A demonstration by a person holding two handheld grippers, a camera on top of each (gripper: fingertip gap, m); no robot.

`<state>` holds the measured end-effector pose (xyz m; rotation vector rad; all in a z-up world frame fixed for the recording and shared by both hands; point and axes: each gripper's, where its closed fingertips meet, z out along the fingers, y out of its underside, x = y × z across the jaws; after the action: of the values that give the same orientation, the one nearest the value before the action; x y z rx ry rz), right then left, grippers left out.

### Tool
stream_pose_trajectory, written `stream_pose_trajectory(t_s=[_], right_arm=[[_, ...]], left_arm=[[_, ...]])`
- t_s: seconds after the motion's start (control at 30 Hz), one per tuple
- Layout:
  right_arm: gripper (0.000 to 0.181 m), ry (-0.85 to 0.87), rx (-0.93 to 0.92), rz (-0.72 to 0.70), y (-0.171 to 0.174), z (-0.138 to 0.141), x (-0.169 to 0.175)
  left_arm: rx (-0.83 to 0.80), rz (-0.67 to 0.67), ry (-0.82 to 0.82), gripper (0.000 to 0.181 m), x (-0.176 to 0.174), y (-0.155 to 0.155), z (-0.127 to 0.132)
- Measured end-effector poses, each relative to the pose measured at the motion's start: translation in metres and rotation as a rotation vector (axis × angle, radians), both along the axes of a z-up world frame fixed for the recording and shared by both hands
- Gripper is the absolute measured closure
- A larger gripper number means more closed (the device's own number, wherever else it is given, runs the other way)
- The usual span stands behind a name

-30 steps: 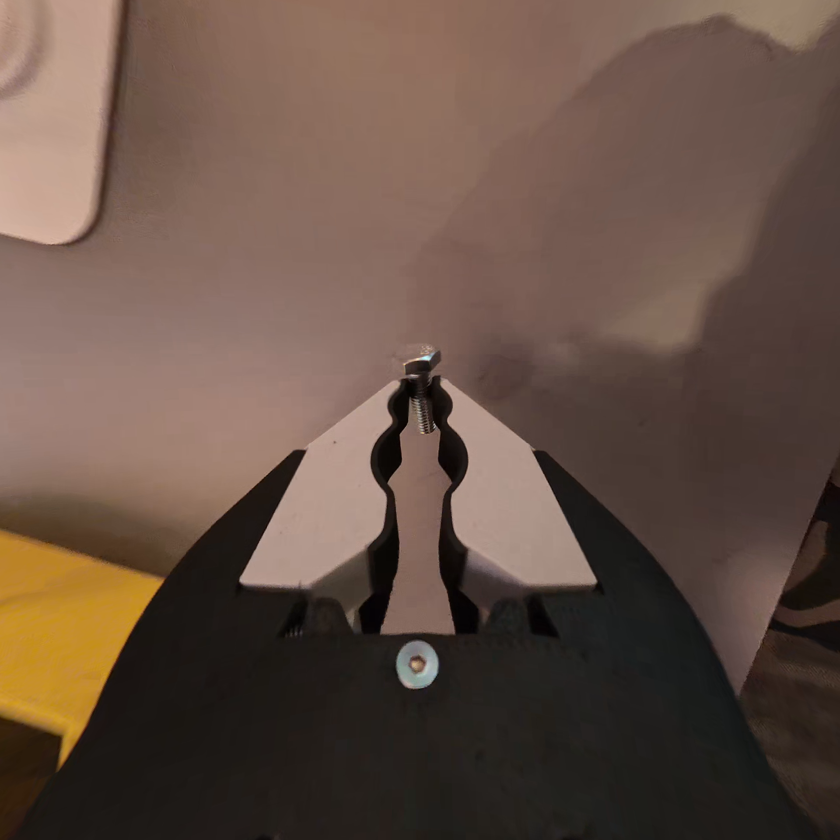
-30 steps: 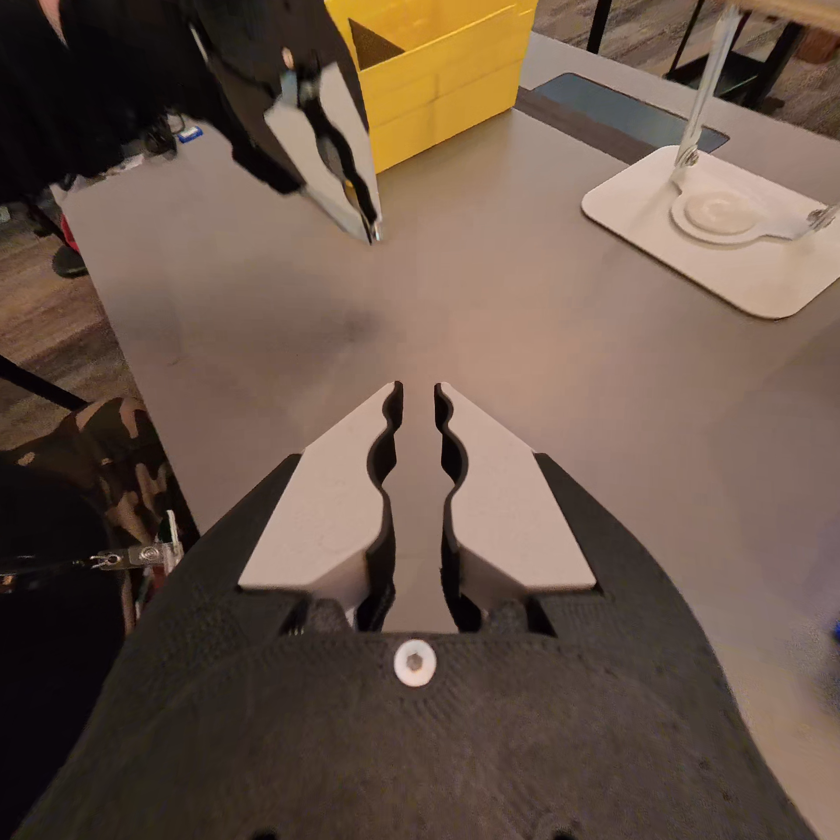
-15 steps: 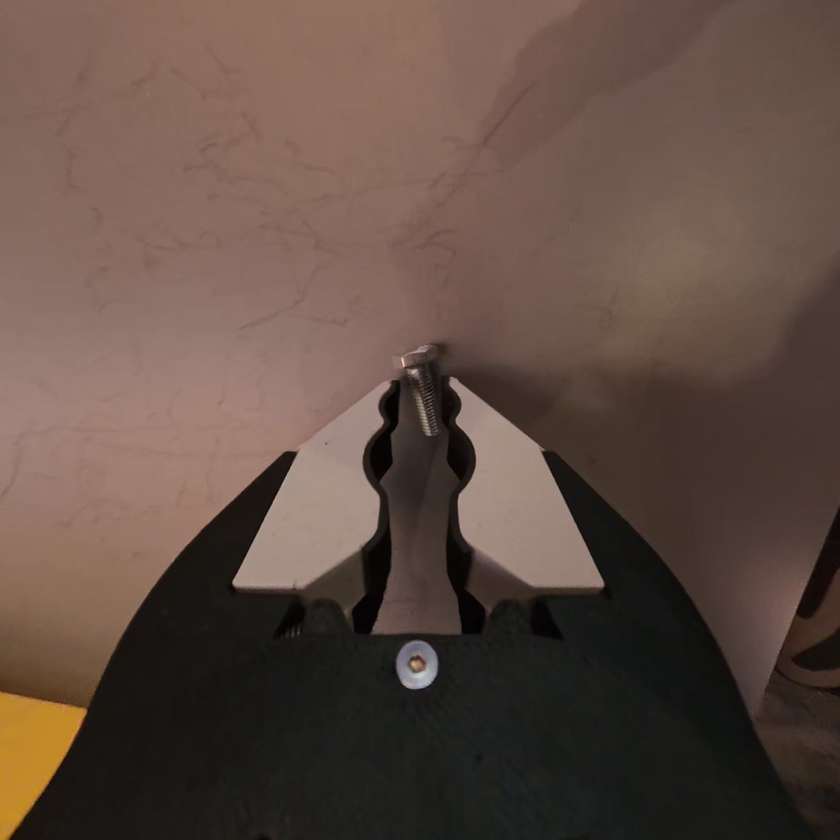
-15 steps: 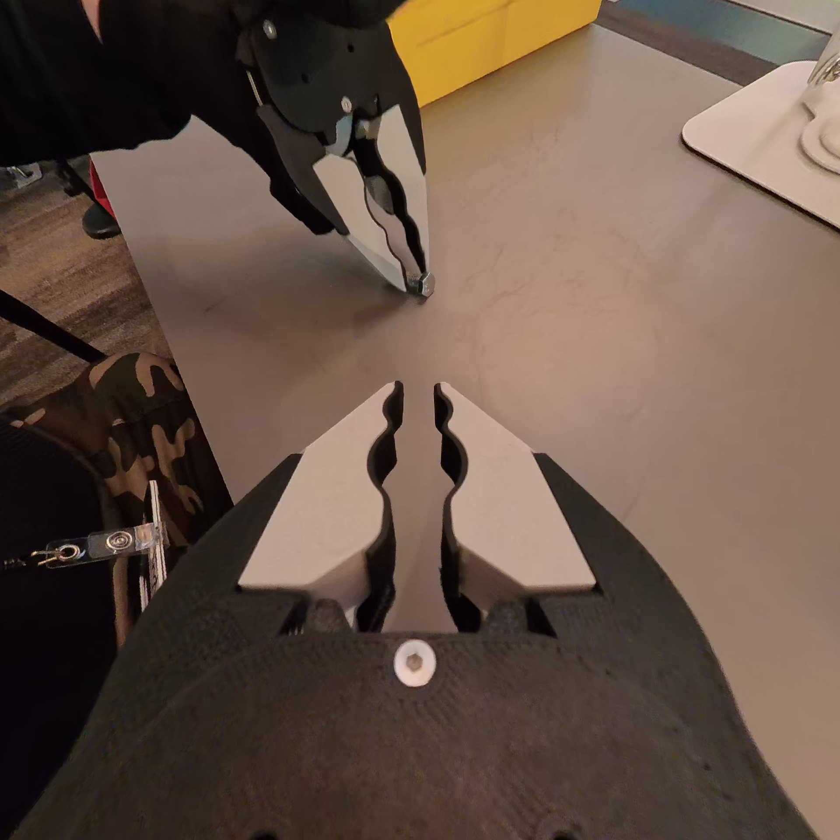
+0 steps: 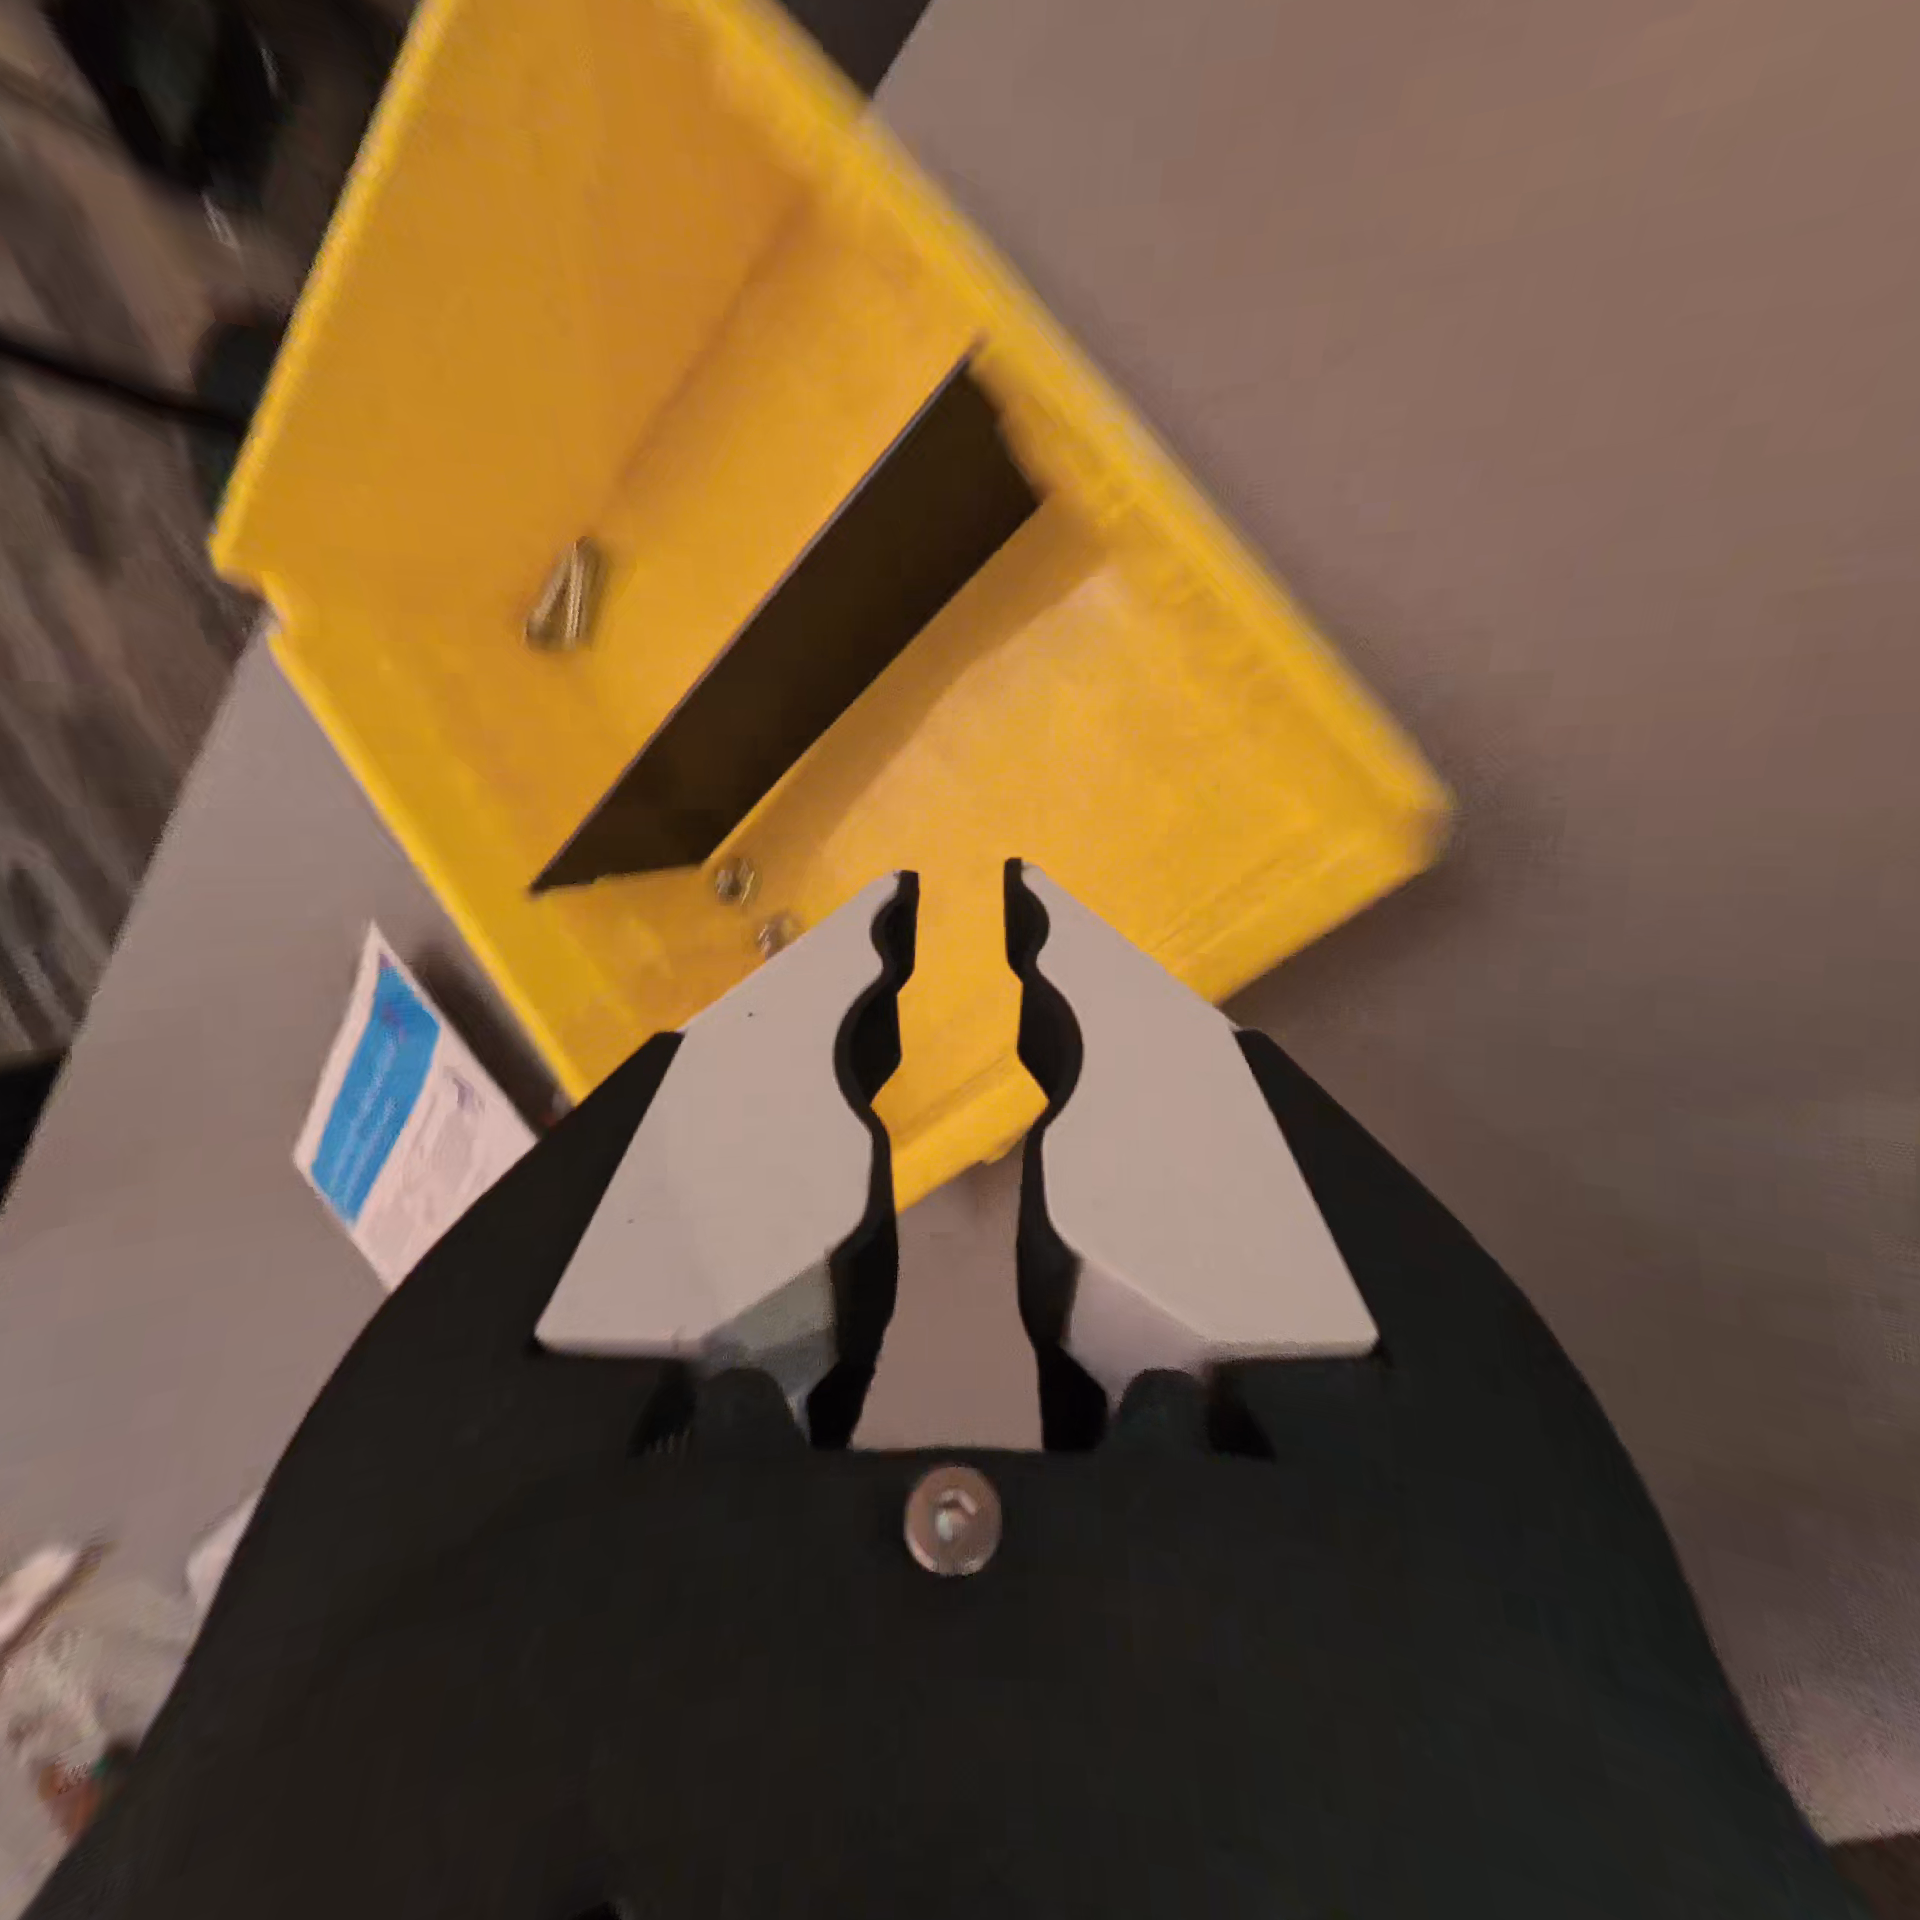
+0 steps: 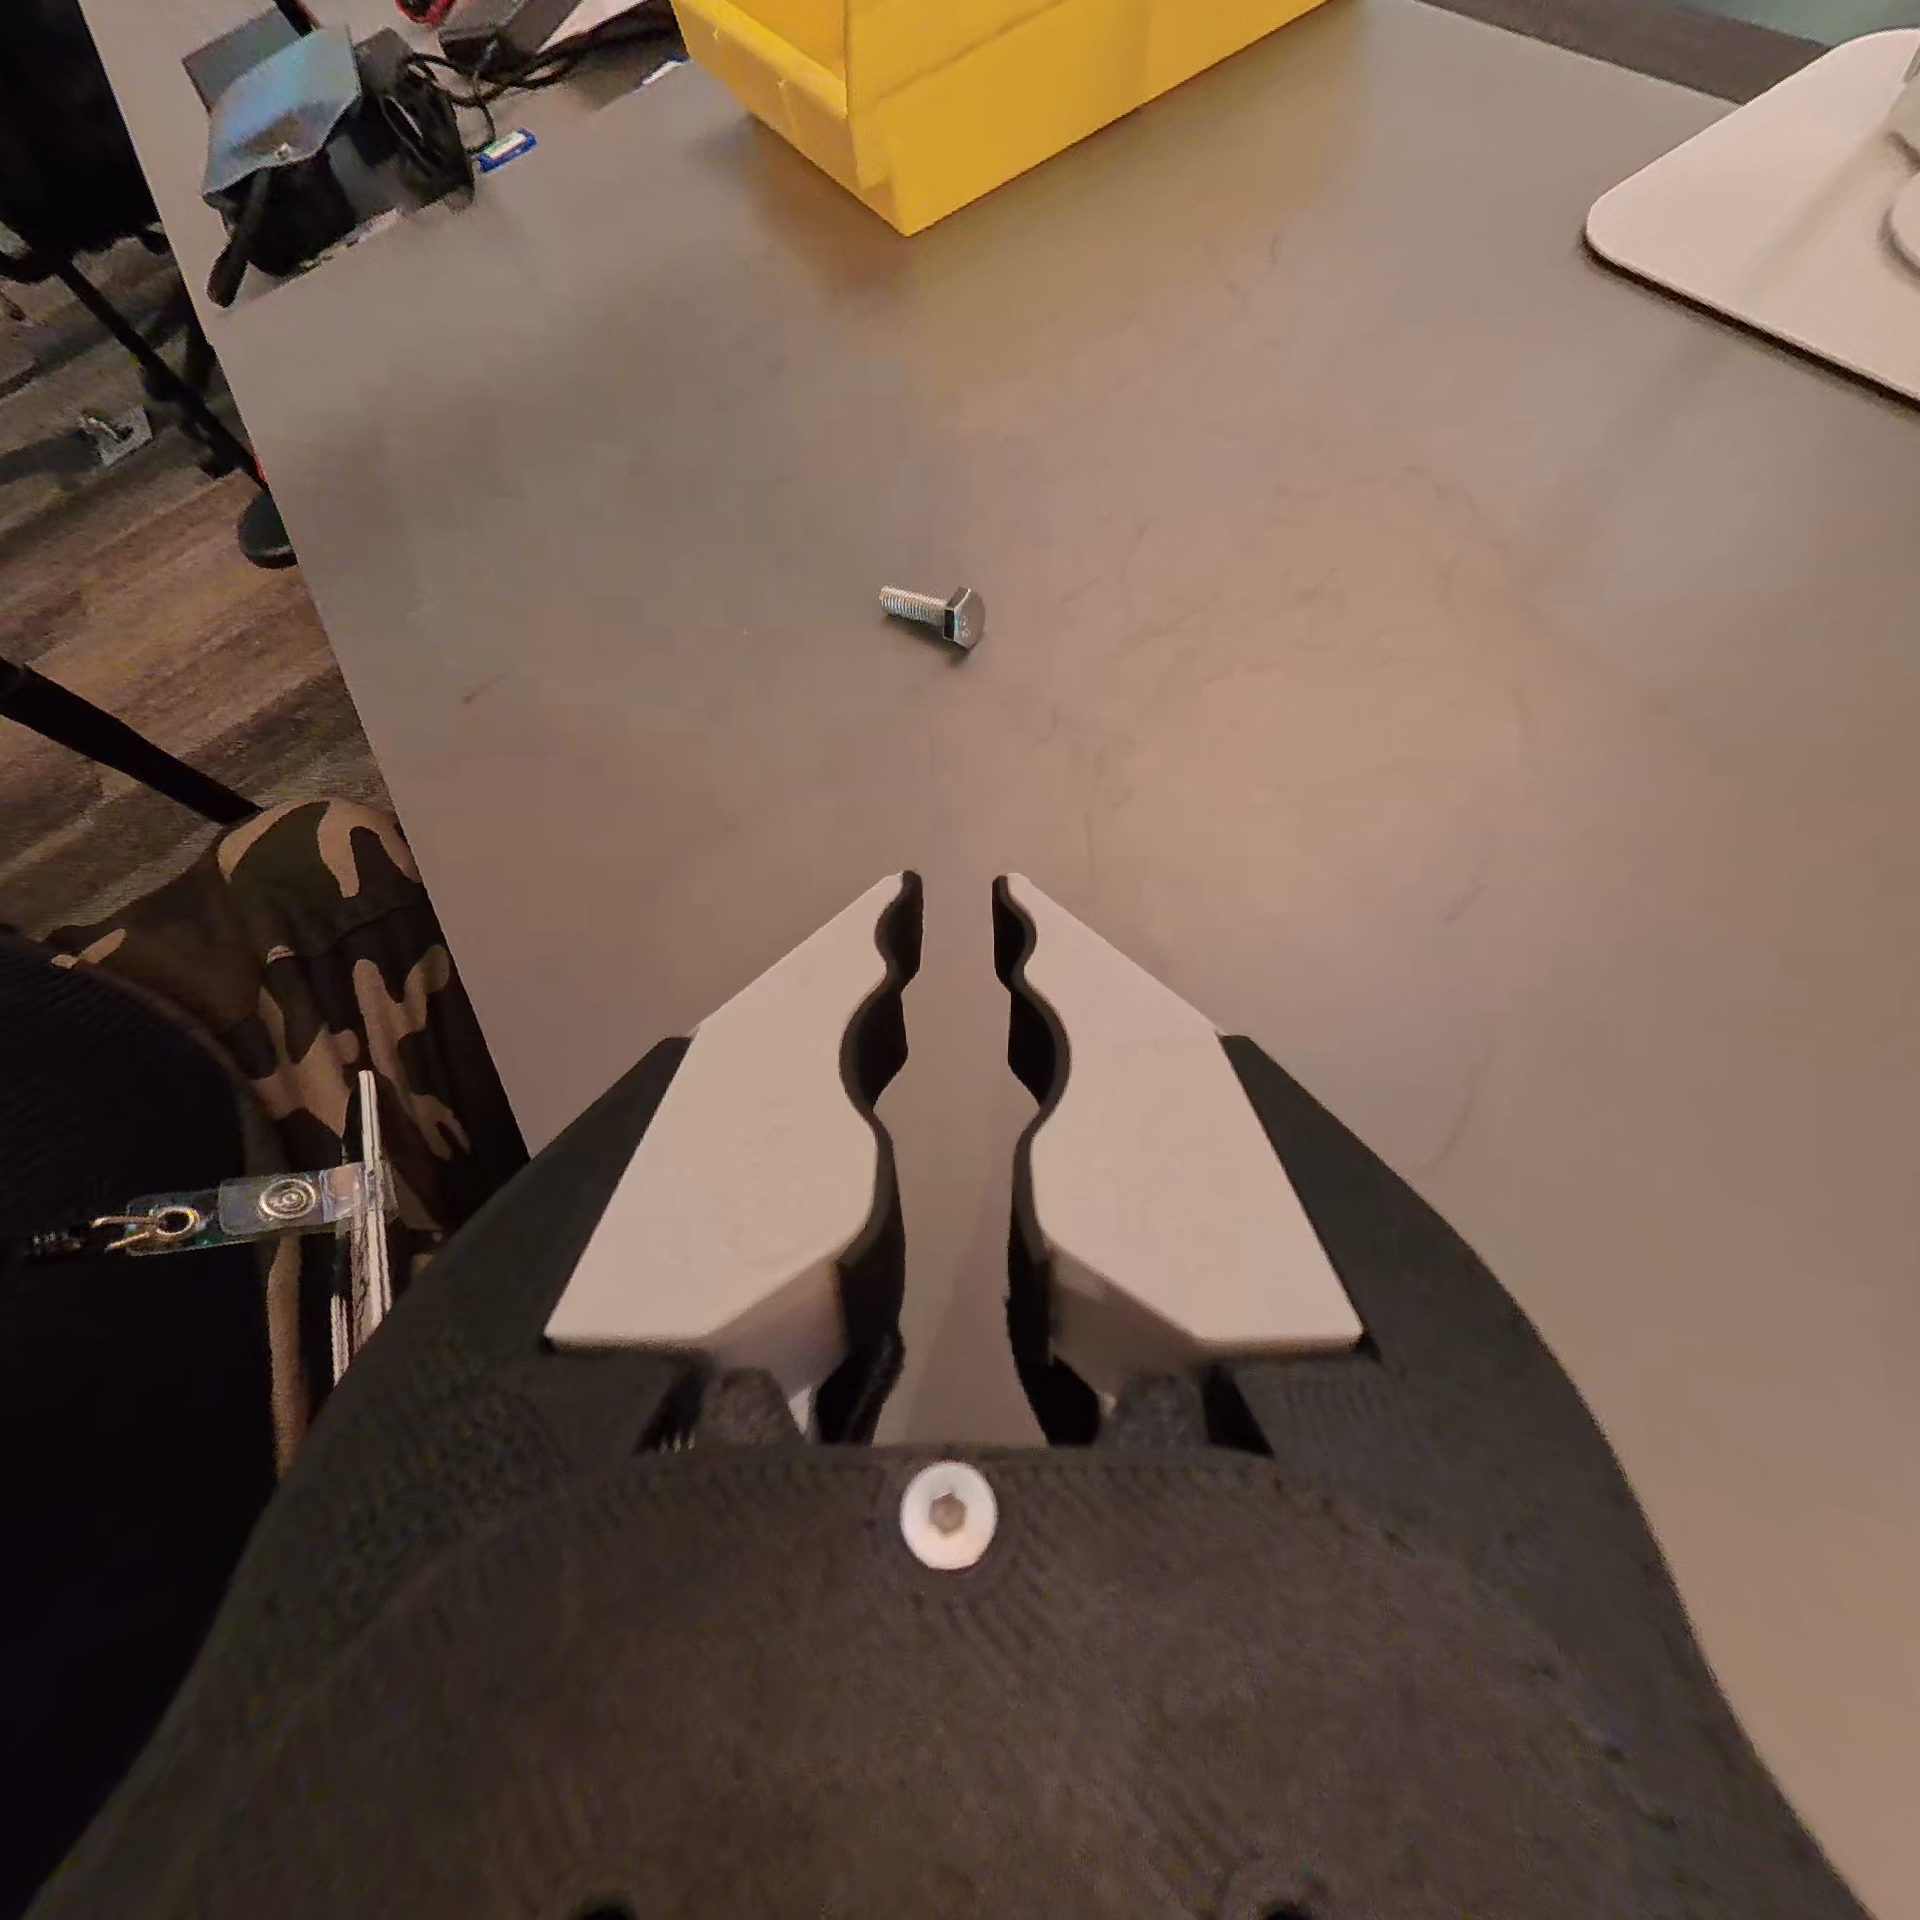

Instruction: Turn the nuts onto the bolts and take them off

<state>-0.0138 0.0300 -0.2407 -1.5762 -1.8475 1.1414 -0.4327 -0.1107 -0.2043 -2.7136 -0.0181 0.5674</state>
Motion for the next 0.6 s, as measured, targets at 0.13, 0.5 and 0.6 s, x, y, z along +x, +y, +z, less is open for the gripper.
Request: stream_pose_trajectory(t_s=[0.13, 0.5, 0.6], right_arm=[[0.169, -0.007, 0.007, 0.01, -0.004, -0.002, 0.001], [0.169, -0.013, -0.014, 0.008, -0.001, -0.004, 0.003], [0.169, -0.014, -0.021, 0.01, 0.0, -0.004, 0.004]], left_arm=[[-0.112, 0.146, -0.13, 0.158, -0.053, -0.02, -0.038], [-0.212, 0.43, -0.441, 0.117, -0.082, -0.021, -0.097], [-0.227, 0.514, -0.412, 0.114, -0.096, -0.026, -0.101]])
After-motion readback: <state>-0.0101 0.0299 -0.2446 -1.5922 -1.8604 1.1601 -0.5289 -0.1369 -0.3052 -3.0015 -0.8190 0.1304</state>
